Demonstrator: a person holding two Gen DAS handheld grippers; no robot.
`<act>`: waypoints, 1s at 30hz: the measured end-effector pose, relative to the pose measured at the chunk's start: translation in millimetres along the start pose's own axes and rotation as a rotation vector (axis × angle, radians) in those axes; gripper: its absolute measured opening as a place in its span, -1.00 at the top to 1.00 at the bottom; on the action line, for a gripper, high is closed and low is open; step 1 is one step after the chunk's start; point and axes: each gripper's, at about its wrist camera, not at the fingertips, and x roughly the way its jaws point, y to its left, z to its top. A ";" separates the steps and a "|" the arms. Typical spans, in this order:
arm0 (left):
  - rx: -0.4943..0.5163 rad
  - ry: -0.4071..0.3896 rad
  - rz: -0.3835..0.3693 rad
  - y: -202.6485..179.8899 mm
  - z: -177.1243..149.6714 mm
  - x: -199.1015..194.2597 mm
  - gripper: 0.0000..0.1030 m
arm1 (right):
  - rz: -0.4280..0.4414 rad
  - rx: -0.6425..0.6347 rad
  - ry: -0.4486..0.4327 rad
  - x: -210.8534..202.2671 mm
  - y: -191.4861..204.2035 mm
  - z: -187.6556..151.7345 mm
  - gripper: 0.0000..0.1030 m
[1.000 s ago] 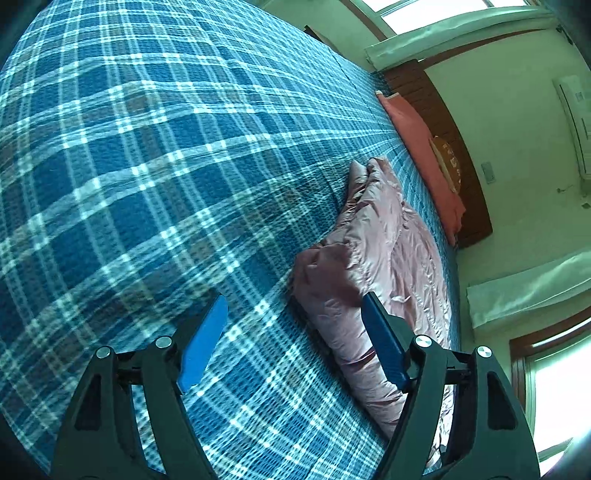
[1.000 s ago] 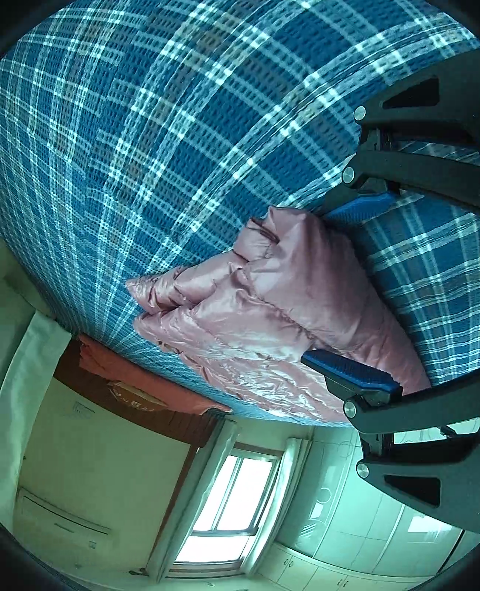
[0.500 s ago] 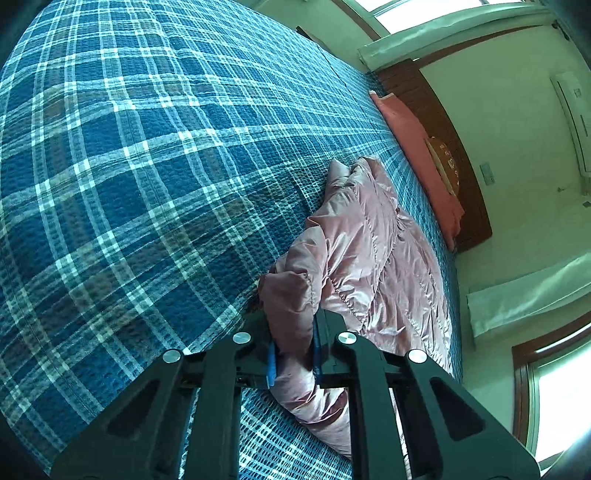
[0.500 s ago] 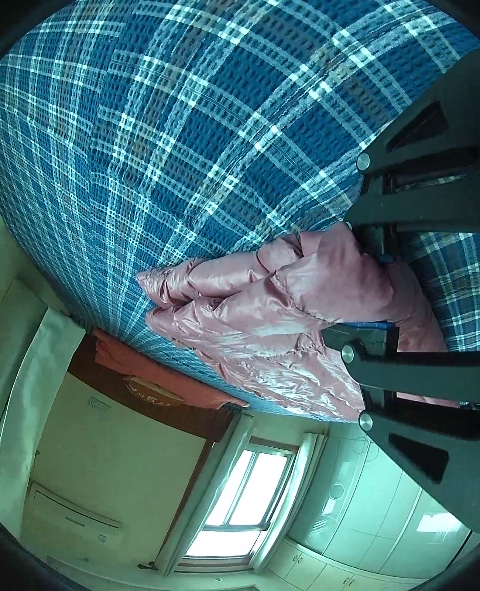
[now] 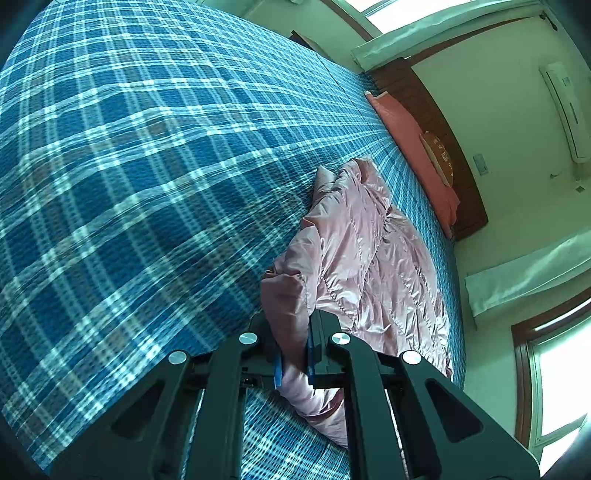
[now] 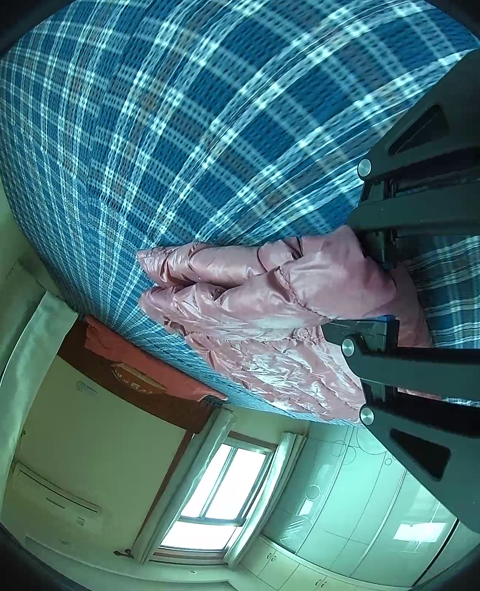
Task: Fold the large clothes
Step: 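Grasp the strip end with both grippers and fold it toward the collar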
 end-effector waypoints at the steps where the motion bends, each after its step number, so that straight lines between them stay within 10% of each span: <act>1: 0.000 0.003 0.003 3.4 -2.1 -5.4 0.84 | 0.002 0.007 0.005 -5.5 -2.9 -4.9 0.70; 30: -0.003 0.038 0.026 76.5 -34.8 -71.6 0.84 | -0.009 0.035 0.042 -55.3 -27.9 -41.4 0.70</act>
